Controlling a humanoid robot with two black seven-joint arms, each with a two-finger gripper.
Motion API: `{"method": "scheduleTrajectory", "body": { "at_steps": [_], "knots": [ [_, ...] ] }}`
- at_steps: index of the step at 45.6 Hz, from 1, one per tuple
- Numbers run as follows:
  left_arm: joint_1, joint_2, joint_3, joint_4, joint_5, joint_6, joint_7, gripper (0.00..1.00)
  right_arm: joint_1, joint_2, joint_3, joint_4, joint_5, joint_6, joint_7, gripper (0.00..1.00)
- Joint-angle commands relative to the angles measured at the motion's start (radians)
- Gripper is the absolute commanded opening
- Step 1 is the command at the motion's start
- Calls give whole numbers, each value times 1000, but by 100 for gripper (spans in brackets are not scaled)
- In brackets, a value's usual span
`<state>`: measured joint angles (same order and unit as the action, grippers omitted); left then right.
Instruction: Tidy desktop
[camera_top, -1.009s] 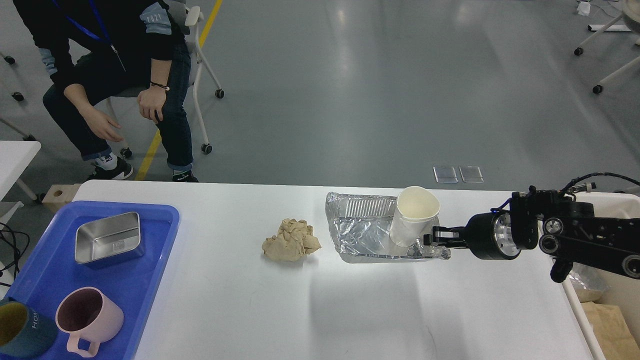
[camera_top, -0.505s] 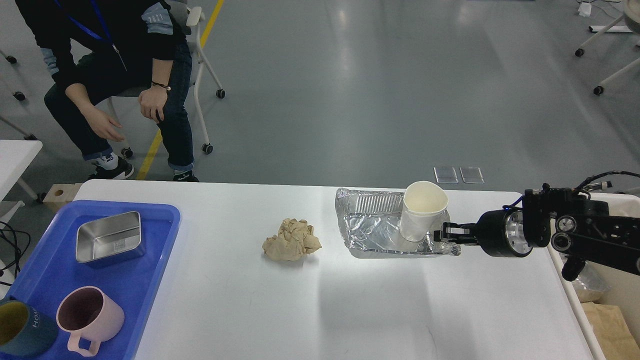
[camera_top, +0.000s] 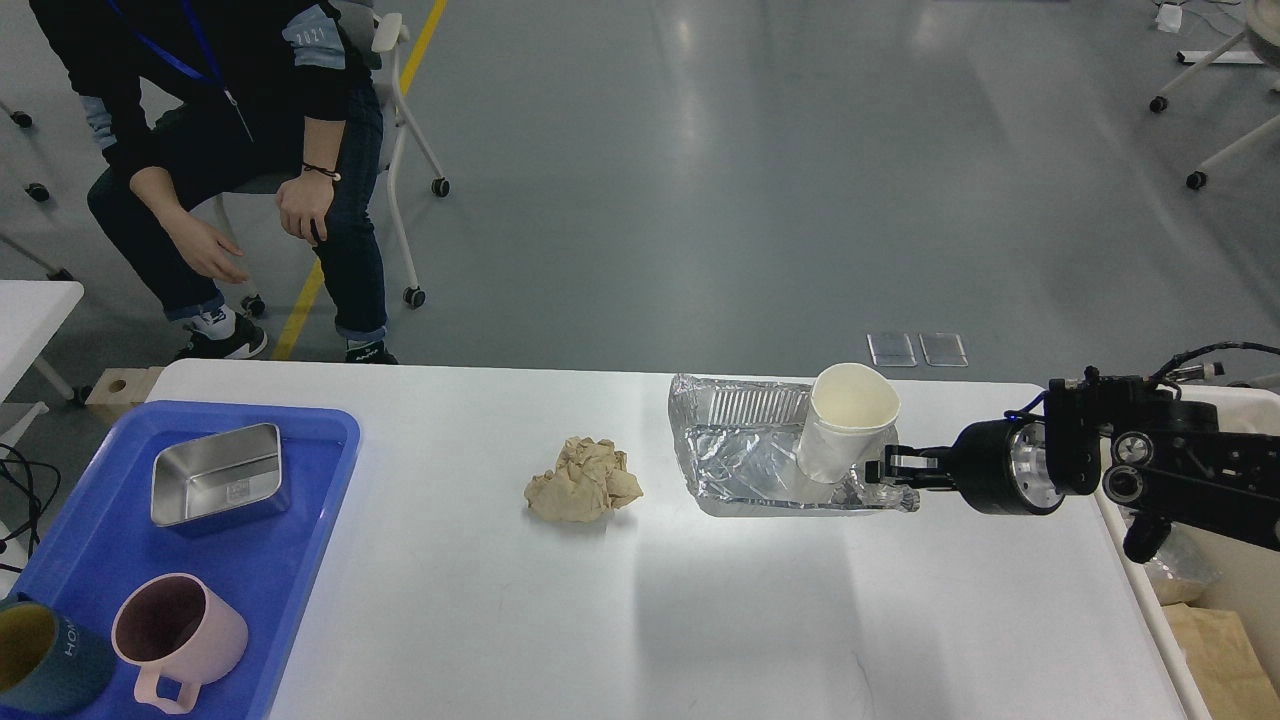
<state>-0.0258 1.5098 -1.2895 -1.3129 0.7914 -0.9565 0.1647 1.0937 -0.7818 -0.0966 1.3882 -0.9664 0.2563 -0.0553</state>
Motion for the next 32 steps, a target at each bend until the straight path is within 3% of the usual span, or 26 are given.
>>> {"method": "scheduleTrajectory", "body": {
  "at_steps": [1, 5, 9, 10, 14, 17, 27, 32],
  "knots": [
    [-28, -13, 1, 3, 2, 11, 9, 97, 0, 2, 0, 0, 0, 0, 0, 0],
    [-51, -43, 3, 7, 3, 51, 44, 97, 0, 7, -2, -1, 0, 0, -1, 0],
    [-81, -132, 1, 3, 8, 107, 111, 98, 0, 9, -2, -1, 0, 0, -1, 0],
    [-116, -181, 3, 1, 11, 126, 159, 98, 0, 9, -2, -1, 0, 0, -1, 0],
    [-215, -304, 18, 7, 20, 160, 280, 98, 0, 6, -2, -1, 0, 0, -1, 0],
    [-288, -385, 36, 20, 41, 197, 338, 98, 0, 6, -3, -1, 0, 0, -1, 0],
    [-408, -585, 91, 37, 115, 337, 368, 98, 0, 1, -2, 0, 0, 0, -1, 0],
    [-445, -637, 93, 38, 115, 355, 368, 98, -2, -8, -3, 0, 0, 0, -1, 0]
  ]
}}
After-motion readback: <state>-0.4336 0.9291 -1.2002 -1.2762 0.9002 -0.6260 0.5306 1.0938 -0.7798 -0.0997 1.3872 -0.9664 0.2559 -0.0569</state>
